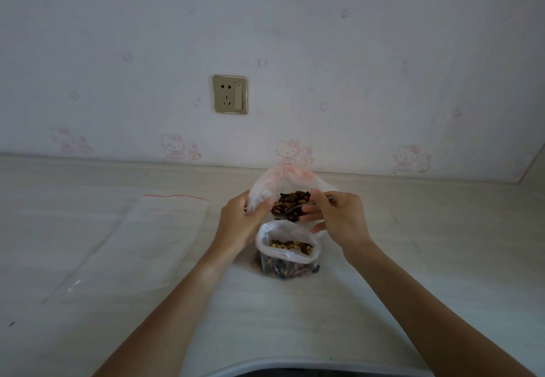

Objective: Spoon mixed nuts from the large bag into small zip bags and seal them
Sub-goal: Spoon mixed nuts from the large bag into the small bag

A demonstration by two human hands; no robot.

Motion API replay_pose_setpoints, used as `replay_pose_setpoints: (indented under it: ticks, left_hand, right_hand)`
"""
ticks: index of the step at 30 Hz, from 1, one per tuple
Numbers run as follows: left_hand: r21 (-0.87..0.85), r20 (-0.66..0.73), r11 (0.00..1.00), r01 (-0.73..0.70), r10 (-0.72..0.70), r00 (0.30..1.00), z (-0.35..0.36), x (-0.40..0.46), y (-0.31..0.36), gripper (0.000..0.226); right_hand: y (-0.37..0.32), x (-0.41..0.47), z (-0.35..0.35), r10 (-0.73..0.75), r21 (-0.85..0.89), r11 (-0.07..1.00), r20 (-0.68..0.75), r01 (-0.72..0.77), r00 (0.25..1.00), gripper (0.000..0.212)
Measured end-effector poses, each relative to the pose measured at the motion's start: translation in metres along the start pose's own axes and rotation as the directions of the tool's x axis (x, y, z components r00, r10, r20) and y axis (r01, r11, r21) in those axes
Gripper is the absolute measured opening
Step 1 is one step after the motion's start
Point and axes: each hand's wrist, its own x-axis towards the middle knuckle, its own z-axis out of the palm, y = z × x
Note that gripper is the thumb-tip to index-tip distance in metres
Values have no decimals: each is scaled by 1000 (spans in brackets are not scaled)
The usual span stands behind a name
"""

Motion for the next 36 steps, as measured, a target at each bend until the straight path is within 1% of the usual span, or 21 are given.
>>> replay_pose_setpoints:
  ticks: [5,10,12,18,21,24,28,31,34,36]
  left_hand:
    - [1,-6,1000,-3,3,1000,0,0,0,27]
    - [-21,-15,1000,11,-11,1000,1,0,2,32]
    - [-21,-20,1000,13,-13,1000,1,0,1,31]
    - [-57,-24,998,21,-23,999,-1,-3,4,28]
    - [-60,-32,998,23,-24,999,-3,-3,4,23]
    - [-47,-42,999,26,-28,999,-7,-1,4,19]
    - [30,-38,998,47,-46,998,-11,0,5,30]
    - [88,-21,994,61,-60,998,-17,-2,10,30]
    - [90,-105,992,94,-84,991,-30,-3,11,40]
    - [126,-197,989,75,-49,979,-34,-8,14,42]
  right_hand:
    - [3,-1,-2,11,7,1000,5,-11,1000,27]
    - [2,-1,-1,55,38,998,4,-55,998,28]
    - [1,-1,-3,65,55,996,-2,-65,998,28]
    - [-1,-5,-11,139,184,974,-5,-135,990,29]
    - [-3,-5,-19,172,255,953,-8,-165,985,29]
    - [-5,-6,-27,157,264,953,-13,-148,987,30]
    - [-15,-10,-40,98,258,962,-4,-94,995,31]
    - [-25,-17,-51,55,262,963,18,-58,998,31]
    - [-32,-24,-55,30,258,965,51,-42,998,33]
    - [-33,-30,-60,16,276,961,64,-33,998,34]
